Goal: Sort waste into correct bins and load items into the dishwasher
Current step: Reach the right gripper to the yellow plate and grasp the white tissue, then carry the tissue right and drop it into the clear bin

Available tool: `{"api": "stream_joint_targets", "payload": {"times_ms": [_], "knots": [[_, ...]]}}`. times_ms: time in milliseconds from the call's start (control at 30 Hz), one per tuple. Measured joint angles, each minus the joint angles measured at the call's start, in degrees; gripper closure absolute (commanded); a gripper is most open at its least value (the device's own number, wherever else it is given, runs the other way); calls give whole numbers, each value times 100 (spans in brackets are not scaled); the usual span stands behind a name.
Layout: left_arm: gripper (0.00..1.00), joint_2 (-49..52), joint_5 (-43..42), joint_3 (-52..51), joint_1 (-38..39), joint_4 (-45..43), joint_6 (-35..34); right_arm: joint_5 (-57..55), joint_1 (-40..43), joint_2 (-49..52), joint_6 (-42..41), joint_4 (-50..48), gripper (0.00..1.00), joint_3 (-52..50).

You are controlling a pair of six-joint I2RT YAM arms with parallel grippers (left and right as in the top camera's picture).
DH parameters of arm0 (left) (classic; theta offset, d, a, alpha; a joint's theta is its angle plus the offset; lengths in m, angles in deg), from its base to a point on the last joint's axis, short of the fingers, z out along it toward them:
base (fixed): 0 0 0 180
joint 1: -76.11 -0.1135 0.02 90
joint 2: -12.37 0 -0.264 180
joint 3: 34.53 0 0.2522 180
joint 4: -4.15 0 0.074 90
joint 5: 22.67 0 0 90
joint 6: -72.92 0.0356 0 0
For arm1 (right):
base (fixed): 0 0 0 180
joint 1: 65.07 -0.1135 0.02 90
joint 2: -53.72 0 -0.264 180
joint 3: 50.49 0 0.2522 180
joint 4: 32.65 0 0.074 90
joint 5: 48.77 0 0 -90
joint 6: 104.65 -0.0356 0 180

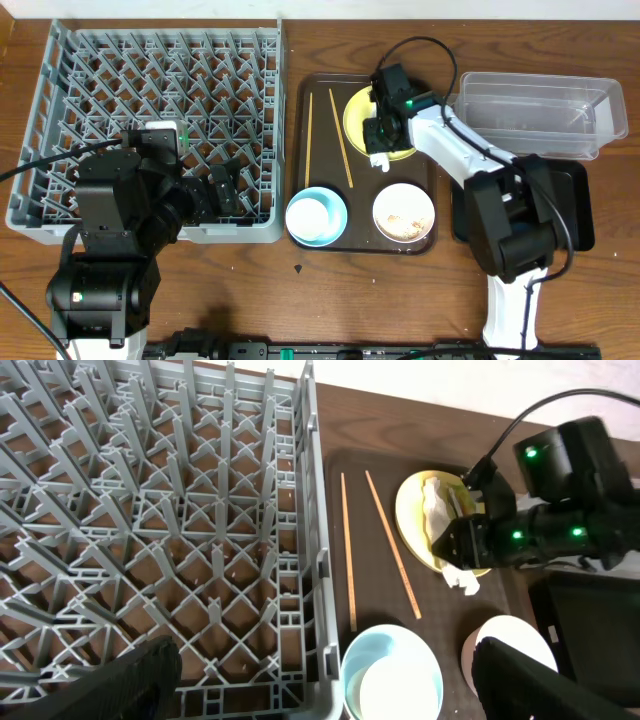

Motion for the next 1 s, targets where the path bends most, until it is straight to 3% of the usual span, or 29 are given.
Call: {"api": "stream_joint_targets", "payload": {"times_ms": [133, 367, 567, 733, 933, 1000], "knots": [[6, 0, 0, 0, 0, 0, 0, -20, 0, -9, -229, 116, 99, 15], [6, 0, 0, 0, 0, 0, 0, 83, 173, -1010, -573, 479, 99, 39], [6, 0, 0, 0, 0, 0, 2, -232, 1084, -2518, -1517, 1086, 99, 361], [6, 0, 0, 0, 0, 0, 2, -662, 1961, -2658, -2306, 1545, 94, 372], [6, 0, 0, 0, 0, 2, 0, -866, 2531, -2105, -3084, 1165, 97, 136], [6, 0, 0, 0, 0, 0, 2, -874, 2647, -1851, -3244, 1034, 76, 127]]}}
